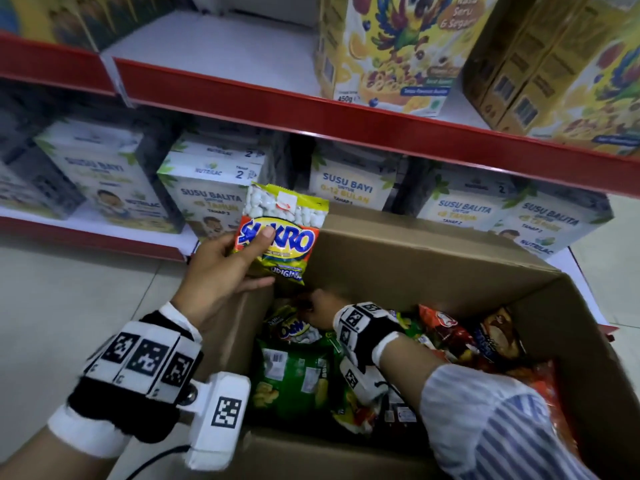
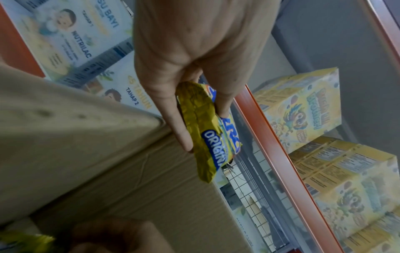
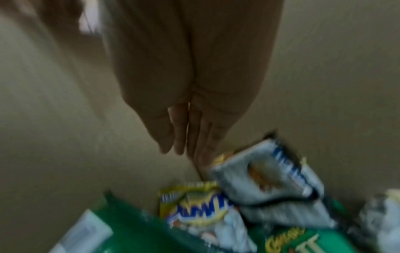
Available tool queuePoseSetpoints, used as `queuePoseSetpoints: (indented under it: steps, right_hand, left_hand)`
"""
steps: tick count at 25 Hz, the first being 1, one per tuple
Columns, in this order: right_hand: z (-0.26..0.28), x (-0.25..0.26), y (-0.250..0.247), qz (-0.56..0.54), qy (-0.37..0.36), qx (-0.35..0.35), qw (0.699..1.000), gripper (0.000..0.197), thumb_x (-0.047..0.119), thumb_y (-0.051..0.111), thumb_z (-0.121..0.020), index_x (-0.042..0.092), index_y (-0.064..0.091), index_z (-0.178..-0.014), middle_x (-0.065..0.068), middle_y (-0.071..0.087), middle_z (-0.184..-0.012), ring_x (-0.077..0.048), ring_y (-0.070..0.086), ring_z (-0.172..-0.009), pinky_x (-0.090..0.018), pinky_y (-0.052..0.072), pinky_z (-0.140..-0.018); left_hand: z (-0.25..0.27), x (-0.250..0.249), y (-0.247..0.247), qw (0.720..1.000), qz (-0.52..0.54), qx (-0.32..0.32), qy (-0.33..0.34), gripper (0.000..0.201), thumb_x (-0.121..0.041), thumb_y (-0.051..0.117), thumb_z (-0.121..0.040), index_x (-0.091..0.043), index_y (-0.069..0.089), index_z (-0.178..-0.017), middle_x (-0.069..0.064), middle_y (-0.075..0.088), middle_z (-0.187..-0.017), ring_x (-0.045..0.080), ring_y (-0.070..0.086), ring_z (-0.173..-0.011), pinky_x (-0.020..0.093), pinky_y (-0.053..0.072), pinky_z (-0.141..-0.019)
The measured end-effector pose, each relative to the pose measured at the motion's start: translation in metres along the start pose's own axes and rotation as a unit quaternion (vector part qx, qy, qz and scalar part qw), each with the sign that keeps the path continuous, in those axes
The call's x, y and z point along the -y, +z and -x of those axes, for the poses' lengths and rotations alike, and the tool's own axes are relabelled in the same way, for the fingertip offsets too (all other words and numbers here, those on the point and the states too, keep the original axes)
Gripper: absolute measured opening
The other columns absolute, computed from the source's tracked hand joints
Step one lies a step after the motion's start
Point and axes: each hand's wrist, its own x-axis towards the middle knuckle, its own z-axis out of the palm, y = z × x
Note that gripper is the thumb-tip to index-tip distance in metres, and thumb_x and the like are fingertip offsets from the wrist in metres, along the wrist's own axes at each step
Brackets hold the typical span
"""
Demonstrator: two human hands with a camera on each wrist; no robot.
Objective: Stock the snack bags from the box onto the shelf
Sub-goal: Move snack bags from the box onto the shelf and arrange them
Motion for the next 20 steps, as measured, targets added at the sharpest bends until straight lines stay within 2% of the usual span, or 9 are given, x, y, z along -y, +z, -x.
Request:
queuePoseSetpoints:
  steps: [2, 5, 7, 9, 12, 14, 16, 18, 20]
  right_hand:
    - [-0.022, 0.002, 0.019, 0.061, -0.019, 0.006, 0.998, 0.049, 0.016, 0.052, -0.094, 0.014, 0.041, -0.142, -0.013, 0.042, -0.146, -0.031, 0.041, -0.131, -0.032, 0.031, -0.102]
    - [-0.038, -0.001, 0.047, 0.158, -0.005, 0.042, 0.986, 0.066, 0.043, 0.053, -0.091, 0.03, 0.025, -0.148, -0.006, 0.025, -0.155, -0.031, 0.03, -0.139, -0.041, 0.029, -0.111]
    - [-0.039, -0.006, 0.057, 0.207, -0.003, 0.05, 0.977, 0.061, 0.049, 0.051, -0.09, 0.037, 0.029, -0.145, -0.006, 0.029, -0.153, -0.033, 0.033, -0.136, -0.048, 0.032, -0.109]
    - [-0.036, -0.009, 0.054, 0.194, -0.02, 0.027, 0.98, 0.054, 0.041, 0.056, -0.088, 0.035, 0.042, -0.139, -0.007, 0.04, -0.147, -0.033, 0.041, -0.131, -0.048, 0.037, -0.106]
    - [-0.02, -0.005, 0.028, 0.1, 0.01, -0.016, 0.995, 0.05, 0.024, 0.06, -0.086, 0.028, 0.051, -0.135, -0.011, 0.052, -0.137, -0.03, 0.049, -0.124, -0.038, 0.043, -0.101]
    - [0.003, -0.002, 0.003, 0.029, -0.014, -0.057, 0.998, 0.051, 0.017, 0.06, -0.086, 0.03, 0.051, -0.134, -0.012, 0.06, -0.127, -0.027, 0.054, -0.117, -0.026, 0.04, -0.098]
    - [0.034, -0.001, -0.026, -0.027, -0.04, -0.077, 0.996, 0.04, 0.016, 0.061, -0.088, 0.025, 0.06, -0.126, -0.011, 0.069, -0.102, -0.016, 0.061, -0.091, -0.02, 0.04, -0.086]
    - [0.065, -0.003, -0.056, -0.127, -0.045, -0.103, 0.985, 0.026, 0.013, 0.063, -0.089, 0.014, 0.065, -0.115, 0.0, 0.064, -0.073, 0.003, 0.054, -0.061, -0.016, 0.043, -0.066]
    - [0.093, -0.004, -0.086, -0.253, -0.046, -0.16, 0.953, 0.016, 0.007, 0.06, -0.09, 0.012, 0.062, -0.104, 0.003, 0.058, -0.073, 0.005, 0.052, -0.06, -0.012, 0.043, -0.062]
  left_hand:
    - [0.001, 0.002, -0.009, 1.0, 0.01, 0.001, -0.011, 0.021, -0.025, 0.066, -0.084, -0.011, 0.068, -0.099, 0.007, 0.073, -0.095, 0.016, 0.071, -0.08, 0.03, 0.06, -0.061]
    - [0.001, 0.005, -0.02, 0.999, 0.029, 0.015, -0.022, 0.033, -0.031, 0.071, -0.074, -0.013, 0.069, -0.101, 0.006, 0.075, -0.096, 0.019, 0.072, -0.084, 0.032, 0.06, -0.064]
    - [-0.001, 0.005, -0.022, 0.999, 0.04, 0.028, -0.026, 0.04, -0.034, 0.072, -0.068, -0.013, 0.069, -0.102, 0.006, 0.075, -0.095, 0.021, 0.073, -0.084, 0.032, 0.06, -0.064]
    - [-0.003, 0.005, -0.022, 0.998, 0.045, 0.033, -0.025, 0.038, -0.034, 0.071, -0.068, -0.013, 0.07, -0.1, 0.005, 0.075, -0.093, 0.02, 0.073, -0.082, 0.033, 0.06, -0.064]
    - [-0.009, 0.003, -0.018, 0.997, 0.053, 0.042, -0.021, 0.023, -0.026, 0.068, -0.08, -0.01, 0.069, -0.096, 0.004, 0.076, -0.091, 0.017, 0.073, -0.081, 0.034, 0.06, -0.064]
    - [-0.013, -0.001, -0.014, 0.996, 0.065, 0.055, -0.014, 0.018, -0.019, 0.065, -0.084, -0.008, 0.067, -0.099, 0.006, 0.075, -0.093, 0.015, 0.072, -0.08, 0.035, 0.061, -0.065]
    - [-0.015, -0.003, -0.009, 0.996, 0.068, 0.054, 0.004, 0.02, -0.014, 0.064, -0.085, -0.006, 0.062, -0.104, 0.006, 0.073, -0.094, 0.013, 0.072, -0.076, 0.035, 0.061, -0.063]
    - [-0.018, -0.004, -0.005, 0.996, 0.066, 0.042, 0.035, 0.022, -0.011, 0.062, -0.086, -0.008, 0.058, -0.107, 0.002, 0.072, -0.09, 0.01, 0.071, -0.072, 0.032, 0.06, -0.059]
    - [-0.021, -0.005, -0.001, 0.995, 0.07, 0.026, 0.066, 0.019, -0.009, 0.061, -0.087, -0.01, 0.056, -0.106, -0.001, 0.071, -0.088, 0.009, 0.071, -0.072, 0.028, 0.06, -0.057]
